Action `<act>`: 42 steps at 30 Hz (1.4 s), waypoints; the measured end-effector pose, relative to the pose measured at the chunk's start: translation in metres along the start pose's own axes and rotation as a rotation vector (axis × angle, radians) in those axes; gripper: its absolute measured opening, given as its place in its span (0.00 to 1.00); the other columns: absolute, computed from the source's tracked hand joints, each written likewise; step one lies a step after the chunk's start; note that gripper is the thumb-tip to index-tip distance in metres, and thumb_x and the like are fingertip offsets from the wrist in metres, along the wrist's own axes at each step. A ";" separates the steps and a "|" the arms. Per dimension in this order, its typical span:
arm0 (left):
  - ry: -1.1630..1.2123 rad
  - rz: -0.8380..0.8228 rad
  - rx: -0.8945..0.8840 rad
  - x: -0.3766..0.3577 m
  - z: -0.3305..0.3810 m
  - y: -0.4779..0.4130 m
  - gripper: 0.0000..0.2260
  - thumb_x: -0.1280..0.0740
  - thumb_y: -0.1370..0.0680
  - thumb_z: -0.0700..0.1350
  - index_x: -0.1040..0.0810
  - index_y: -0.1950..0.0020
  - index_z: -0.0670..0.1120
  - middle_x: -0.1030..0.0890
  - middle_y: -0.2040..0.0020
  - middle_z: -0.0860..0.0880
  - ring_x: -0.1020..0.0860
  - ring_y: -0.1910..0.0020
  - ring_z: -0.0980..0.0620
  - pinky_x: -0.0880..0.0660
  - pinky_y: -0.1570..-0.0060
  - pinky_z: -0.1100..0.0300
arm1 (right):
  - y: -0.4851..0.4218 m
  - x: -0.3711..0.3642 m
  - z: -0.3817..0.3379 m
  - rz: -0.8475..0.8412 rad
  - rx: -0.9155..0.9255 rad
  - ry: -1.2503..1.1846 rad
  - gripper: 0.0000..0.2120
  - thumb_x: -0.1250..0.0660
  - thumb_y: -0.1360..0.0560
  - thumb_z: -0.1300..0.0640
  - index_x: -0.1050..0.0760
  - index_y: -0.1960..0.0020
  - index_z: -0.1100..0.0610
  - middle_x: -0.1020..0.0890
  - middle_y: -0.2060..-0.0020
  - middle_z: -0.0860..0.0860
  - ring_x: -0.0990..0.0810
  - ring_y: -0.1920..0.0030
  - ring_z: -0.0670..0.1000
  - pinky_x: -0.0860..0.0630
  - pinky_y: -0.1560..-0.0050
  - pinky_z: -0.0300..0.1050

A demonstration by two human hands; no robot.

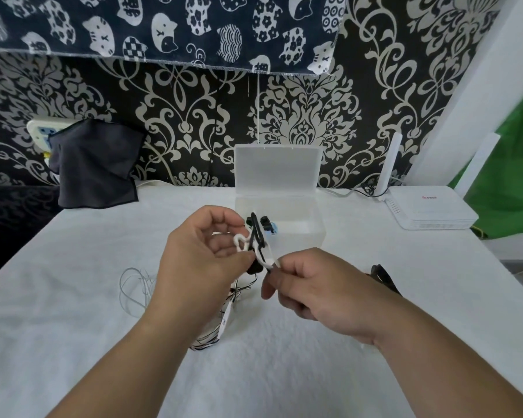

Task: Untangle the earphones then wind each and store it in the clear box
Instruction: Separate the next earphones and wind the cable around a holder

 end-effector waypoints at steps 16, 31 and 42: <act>-0.445 -0.157 -0.165 -0.008 0.004 0.002 0.31 0.31 0.31 0.25 0.18 0.45 0.61 0.25 0.58 0.53 0.24 0.62 0.54 0.24 0.57 0.65 | 0.013 0.028 -0.018 0.122 0.084 0.284 0.10 0.35 0.20 0.49 0.18 0.57 0.49 0.30 0.77 0.44 0.30 0.73 0.45 0.33 0.68 0.41; -0.460 -0.406 -0.110 -0.020 -0.001 0.011 0.25 0.32 0.32 0.26 0.21 0.50 0.56 0.21 0.60 0.53 0.20 0.59 0.48 0.20 0.53 0.53 | 0.016 0.047 -0.027 0.348 0.218 0.355 0.07 0.27 0.26 0.52 0.18 0.63 0.48 0.19 0.67 0.41 0.22 0.70 0.45 0.20 0.69 0.48; -0.286 -0.504 -0.001 -0.023 -0.002 0.014 0.24 0.31 0.34 0.30 0.25 0.45 0.52 0.21 0.58 0.51 0.22 0.60 0.50 0.24 0.56 0.60 | 0.019 0.051 -0.030 0.384 0.318 0.353 0.04 0.25 0.27 0.55 0.18 0.60 0.49 0.18 0.62 0.43 0.20 0.61 0.45 0.25 0.59 0.41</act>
Point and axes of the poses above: each hand's wrist, its own y-axis away from the middle knuckle, its own x-axis out of the back of the hand, z = x × y, the point moved 6 cm from there along -y, towards the middle knuckle
